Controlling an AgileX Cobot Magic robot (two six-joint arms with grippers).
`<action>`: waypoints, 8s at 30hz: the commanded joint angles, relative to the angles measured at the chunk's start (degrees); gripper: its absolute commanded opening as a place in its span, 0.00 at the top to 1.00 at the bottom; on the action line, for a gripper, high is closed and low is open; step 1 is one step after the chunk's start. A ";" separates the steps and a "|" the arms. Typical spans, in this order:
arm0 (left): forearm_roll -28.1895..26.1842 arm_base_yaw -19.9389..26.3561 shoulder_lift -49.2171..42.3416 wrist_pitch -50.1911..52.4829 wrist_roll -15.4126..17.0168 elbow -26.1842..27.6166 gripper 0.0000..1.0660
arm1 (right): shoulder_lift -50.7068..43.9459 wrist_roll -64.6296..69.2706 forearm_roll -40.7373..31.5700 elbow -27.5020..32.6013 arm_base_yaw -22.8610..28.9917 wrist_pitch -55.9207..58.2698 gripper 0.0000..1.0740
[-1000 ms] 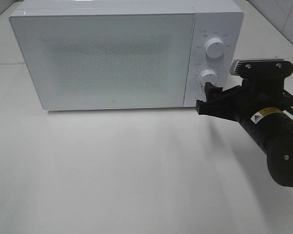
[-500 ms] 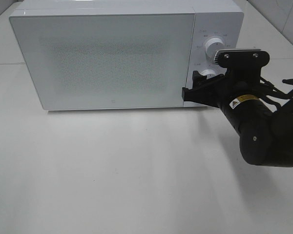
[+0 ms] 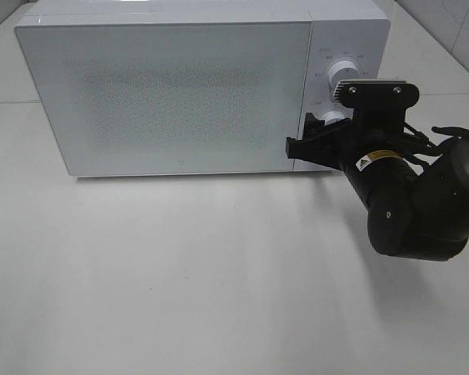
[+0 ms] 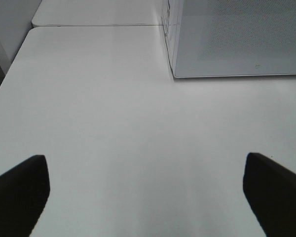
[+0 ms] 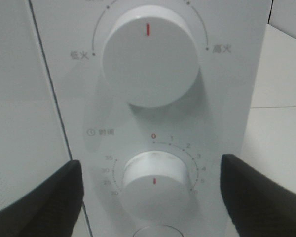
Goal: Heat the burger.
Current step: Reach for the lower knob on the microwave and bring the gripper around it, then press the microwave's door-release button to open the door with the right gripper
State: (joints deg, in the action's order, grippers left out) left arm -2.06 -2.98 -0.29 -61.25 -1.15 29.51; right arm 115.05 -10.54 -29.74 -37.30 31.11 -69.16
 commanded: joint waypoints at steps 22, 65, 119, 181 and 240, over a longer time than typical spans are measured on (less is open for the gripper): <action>-0.06 0.17 -0.92 -0.17 0.34 0.06 0.05 | 2.18 0.23 -0.34 -2.69 -0.57 -6.02 0.30; -0.06 0.17 -0.92 -0.17 0.34 0.06 0.05 | 3.21 3.21 0.46 -3.15 -0.57 -8.25 0.86; -0.06 0.17 -0.92 -0.17 0.34 0.06 0.05 | 3.04 120.15 2.29 -3.04 -0.57 -8.25 0.52; -0.06 0.17 -0.92 -0.17 0.34 0.06 0.05 | -39.02 51.39 3.09 20.28 -0.46 4.70 0.29; -0.06 0.17 -0.92 -0.17 0.34 0.06 0.05 | -95.68 13.18 35.47 5.96 -28.53 123.99 0.29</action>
State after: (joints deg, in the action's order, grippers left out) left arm -2.06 -2.98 -0.29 -61.25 -1.15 29.51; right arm 21.89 4.01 6.02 -32.37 2.86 54.43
